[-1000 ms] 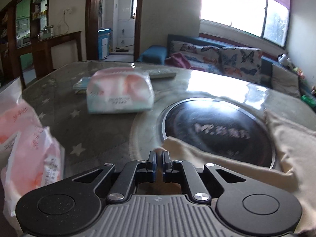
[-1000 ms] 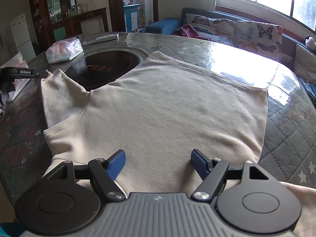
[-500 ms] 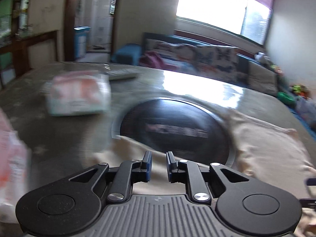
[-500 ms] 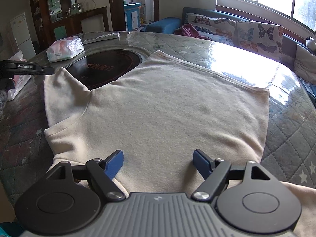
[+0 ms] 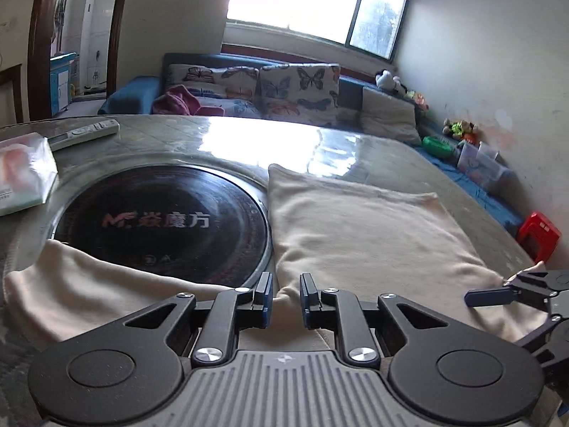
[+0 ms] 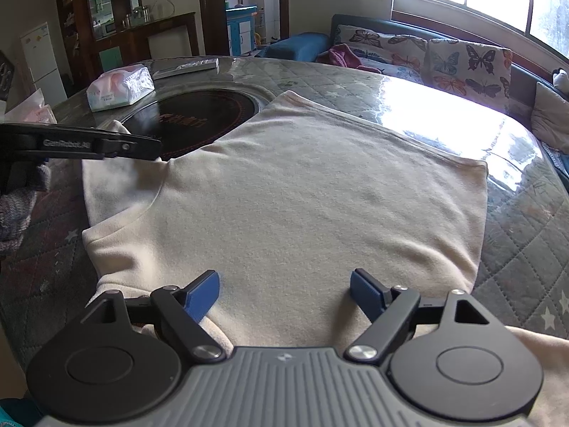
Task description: Fold clothes
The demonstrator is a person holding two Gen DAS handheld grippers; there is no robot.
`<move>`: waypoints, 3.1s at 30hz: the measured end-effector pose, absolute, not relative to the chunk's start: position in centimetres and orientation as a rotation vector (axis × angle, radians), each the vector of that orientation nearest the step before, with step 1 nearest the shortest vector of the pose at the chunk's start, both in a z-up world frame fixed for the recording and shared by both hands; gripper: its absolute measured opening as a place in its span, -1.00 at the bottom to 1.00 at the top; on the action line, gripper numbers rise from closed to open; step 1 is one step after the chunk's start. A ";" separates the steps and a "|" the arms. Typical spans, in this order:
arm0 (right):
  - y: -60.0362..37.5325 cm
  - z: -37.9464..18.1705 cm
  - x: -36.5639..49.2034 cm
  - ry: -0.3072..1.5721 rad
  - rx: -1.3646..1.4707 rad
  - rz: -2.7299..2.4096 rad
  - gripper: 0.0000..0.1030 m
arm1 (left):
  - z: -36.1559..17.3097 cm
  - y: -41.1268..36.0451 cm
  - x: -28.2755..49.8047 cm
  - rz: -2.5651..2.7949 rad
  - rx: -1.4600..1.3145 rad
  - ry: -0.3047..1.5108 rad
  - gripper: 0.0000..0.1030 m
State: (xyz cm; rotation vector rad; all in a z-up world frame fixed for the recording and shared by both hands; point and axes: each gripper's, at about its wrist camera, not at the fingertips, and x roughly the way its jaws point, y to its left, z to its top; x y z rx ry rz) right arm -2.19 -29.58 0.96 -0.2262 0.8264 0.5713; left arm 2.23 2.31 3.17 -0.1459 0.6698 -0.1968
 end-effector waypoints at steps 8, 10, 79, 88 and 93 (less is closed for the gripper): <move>-29.7 1.0 -2.3 0.825 -0.221 0.577 0.63 | 2.5 2.1 2.7 -0.148 -0.114 0.718 -0.61; -29.8 1.0 -2.2 0.825 -0.221 0.580 0.64 | 2.7 2.1 2.8 -0.141 -0.114 0.720 -0.61; -23.5 1.0 -5.7 0.744 -0.409 0.713 0.91 | 1.8 2.3 -2.1 0.073 0.105 0.646 0.97; -22.4 1.3 -5.3 0.733 -0.400 0.735 0.91 | 0.8 4.7 -1.6 0.164 0.106 0.666 0.95; -21.5 0.8 -5.7 0.736 -0.421 0.761 0.91 | 0.6 5.5 -1.5 0.214 0.142 0.657 0.93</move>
